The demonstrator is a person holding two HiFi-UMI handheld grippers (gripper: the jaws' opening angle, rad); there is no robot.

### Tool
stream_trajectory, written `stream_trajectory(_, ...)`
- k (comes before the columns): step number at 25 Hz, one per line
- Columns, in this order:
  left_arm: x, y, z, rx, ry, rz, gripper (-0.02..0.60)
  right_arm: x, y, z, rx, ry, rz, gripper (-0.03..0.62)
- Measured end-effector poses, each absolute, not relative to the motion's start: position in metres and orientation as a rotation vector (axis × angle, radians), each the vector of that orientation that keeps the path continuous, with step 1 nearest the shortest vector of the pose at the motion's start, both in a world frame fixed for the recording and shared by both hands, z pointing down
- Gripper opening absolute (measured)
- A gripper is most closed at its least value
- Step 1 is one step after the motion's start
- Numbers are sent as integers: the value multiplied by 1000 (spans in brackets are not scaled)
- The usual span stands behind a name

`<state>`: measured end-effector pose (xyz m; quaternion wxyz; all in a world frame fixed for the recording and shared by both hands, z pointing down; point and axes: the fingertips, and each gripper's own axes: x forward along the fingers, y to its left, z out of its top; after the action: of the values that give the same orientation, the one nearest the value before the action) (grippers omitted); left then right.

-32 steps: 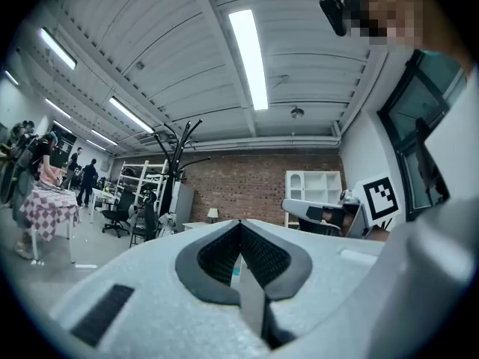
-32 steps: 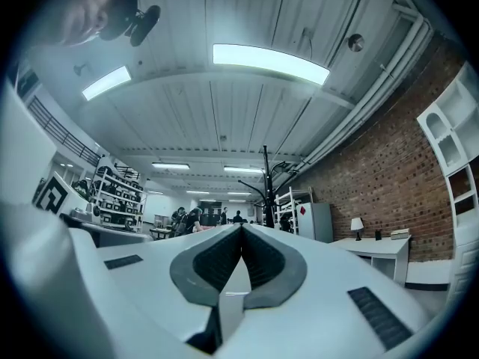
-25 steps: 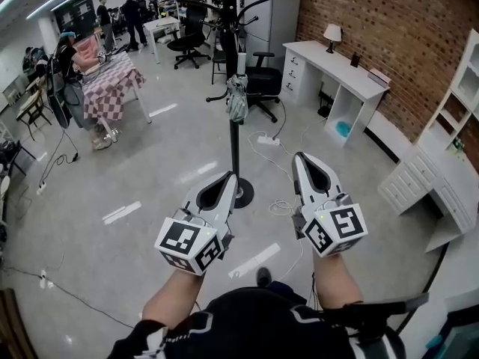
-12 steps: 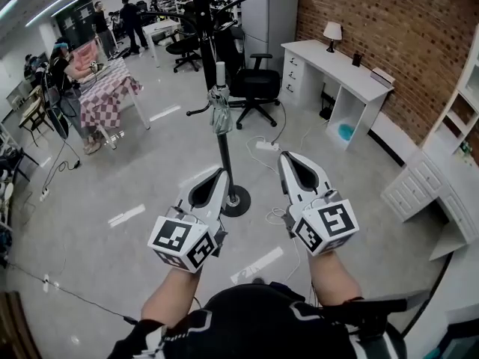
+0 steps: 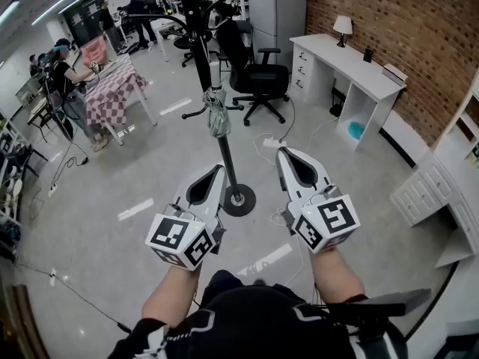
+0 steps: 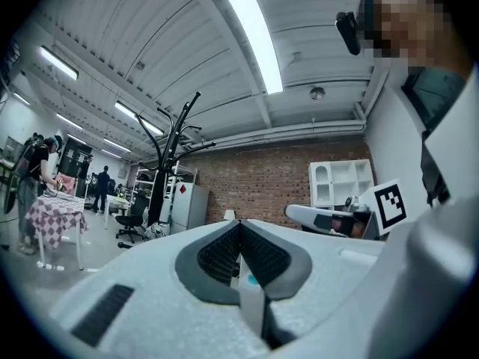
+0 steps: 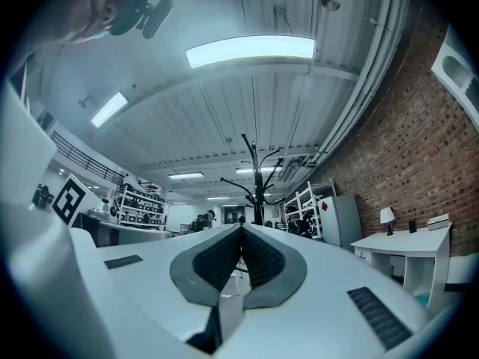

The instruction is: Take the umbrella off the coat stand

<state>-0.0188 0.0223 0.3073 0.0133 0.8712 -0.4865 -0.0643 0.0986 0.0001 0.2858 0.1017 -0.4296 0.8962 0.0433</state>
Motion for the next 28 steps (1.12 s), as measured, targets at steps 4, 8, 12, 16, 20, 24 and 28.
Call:
stream_trajectory(4, -17, -1, 307, 2704, -1535, -225, 6, 100, -19, 290, -1255, 2667, 126, 3)
stream_trajectory(8, -25, -29, 300, 2707, -1541, -251, 6, 91, -45, 287, -1250, 2679, 134, 3)
stream_trajectory(12, -36, -54, 299, 2696, -1546, -237, 6, 78, -67, 287, -1254, 2707, 162, 3)
stream_trajectory(16, -45, -80, 299, 2694, -1534, -233, 6, 67, -93, 287, -1249, 2707, 135, 3)
stream_trajectory(20, -54, -105, 298, 2684, -1537, -256, 6, 56, -115, 285, -1245, 2718, 137, 3)
stream_trajectory(24, -64, -128, 292, 2701, -1541, -286, 6, 43, -135, 280, -1238, 2713, 185, 3)
stream_trajectory(28, -80, -152, 288, 2694, -1559, -299, 6, 27, -160, 277, -1254, 2712, 236, 3)
